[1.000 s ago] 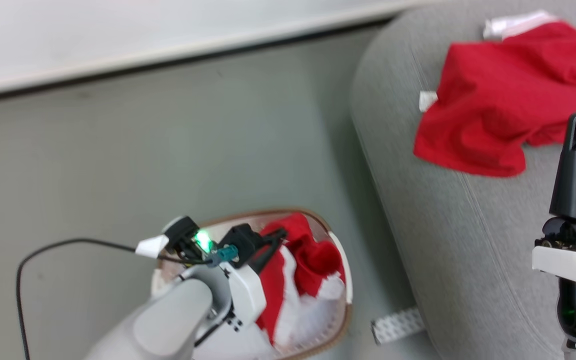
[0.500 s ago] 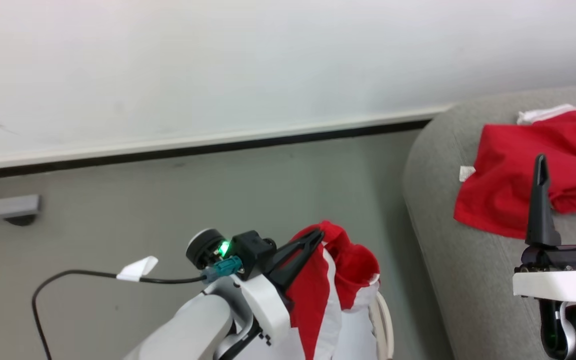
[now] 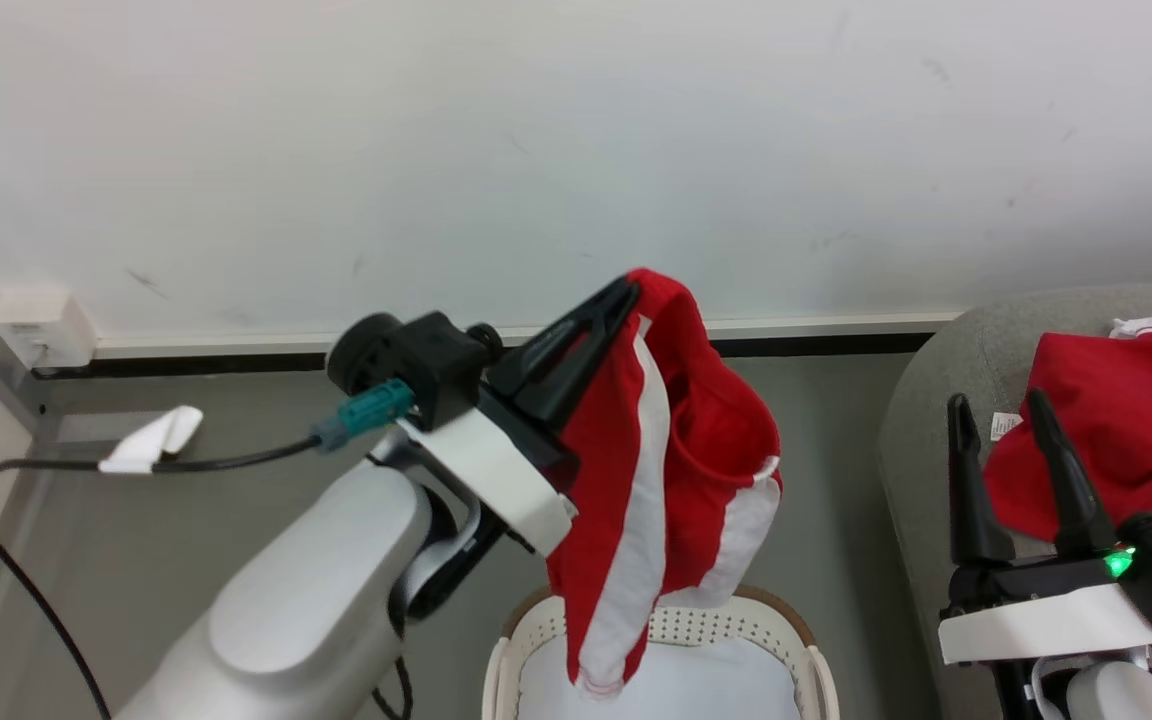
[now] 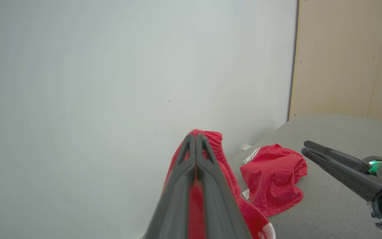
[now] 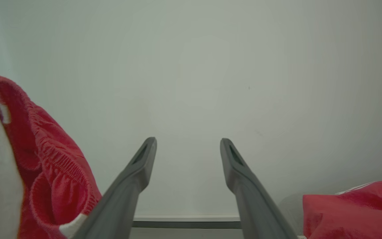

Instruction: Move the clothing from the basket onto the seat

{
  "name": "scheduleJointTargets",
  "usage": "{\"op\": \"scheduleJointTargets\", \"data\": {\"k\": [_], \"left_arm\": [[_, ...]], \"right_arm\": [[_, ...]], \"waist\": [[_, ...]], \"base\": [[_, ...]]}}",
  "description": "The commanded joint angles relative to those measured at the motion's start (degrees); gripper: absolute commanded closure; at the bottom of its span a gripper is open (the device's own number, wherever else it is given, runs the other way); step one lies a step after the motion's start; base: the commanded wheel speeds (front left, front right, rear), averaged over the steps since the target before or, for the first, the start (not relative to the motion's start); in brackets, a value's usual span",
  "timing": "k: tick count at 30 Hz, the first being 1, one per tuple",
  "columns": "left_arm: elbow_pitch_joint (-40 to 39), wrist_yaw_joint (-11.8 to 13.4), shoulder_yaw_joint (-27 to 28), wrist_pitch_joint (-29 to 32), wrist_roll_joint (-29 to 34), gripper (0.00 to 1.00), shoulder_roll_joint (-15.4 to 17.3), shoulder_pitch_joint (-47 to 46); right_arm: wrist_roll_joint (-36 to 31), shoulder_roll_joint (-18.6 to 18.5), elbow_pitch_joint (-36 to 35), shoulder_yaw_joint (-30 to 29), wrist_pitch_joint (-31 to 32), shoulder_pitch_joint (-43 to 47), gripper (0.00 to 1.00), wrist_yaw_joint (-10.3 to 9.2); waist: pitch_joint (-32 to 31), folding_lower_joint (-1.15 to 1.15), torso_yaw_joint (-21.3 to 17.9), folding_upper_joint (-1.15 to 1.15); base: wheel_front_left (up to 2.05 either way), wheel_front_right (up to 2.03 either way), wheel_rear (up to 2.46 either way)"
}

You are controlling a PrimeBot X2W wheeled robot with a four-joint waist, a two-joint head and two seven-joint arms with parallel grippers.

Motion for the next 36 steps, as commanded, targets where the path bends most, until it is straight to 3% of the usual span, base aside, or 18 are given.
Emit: {"op": "scheduleJointTargets", "data": {"k": [1, 11, 21, 30, 36], "left_arm": [[-0.68, 0.19, 0.67, 0.27, -0.85, 1.0, 0.62, -0.99], [-4.88, 1.55, 6.32, 2.76, -5.28, 1.0, 1.83, -5.02], [-4.83, 1.83, 6.12, 2.55, -5.9, 1.0, 1.77, -4.5], [-7.26, 1.53, 3.36, 2.97, -5.41, 1.0, 0.39, -2.66], [-10.18, 1.28, 1.18, 3.73, -5.62, 1.0, -1.09, -1.83]], "right_arm": [[0.87, -0.13, 0.29, 0.52, 0.02, 0.54, 0.0, -0.13], [3.2, -0.12, 2.35, 8.88, 0.02, 0.08, 0.0, -0.13], [2.69, -0.2, 4.87, 16.62, 0.03, -1.08, 0.0, -0.14], [5.95, -2.71, 14.5, 23.82, 0.05, -5.76, 0.0, -0.14], [14.04, -5.5, 21.66, 32.45, 1.41, -9.56, 0.0, -0.13]], "waist": [[-0.43, 0.01, 0.48, 0.0], [-1.54, 0.01, 1.71, 0.0], [-1.86, 0.01, 3.15, 0.0], [-2.64, 0.01, 5.1, 0.0], [-3.45, 0.01, 8.2, 0.0]], "base": [[0.0, 0.0, 0.0], [0.0, 0.0, 0.0], [0.0, 0.0, 0.0], [0.0, 0.0, 0.0], [0.0, 0.0, 0.0]]}}
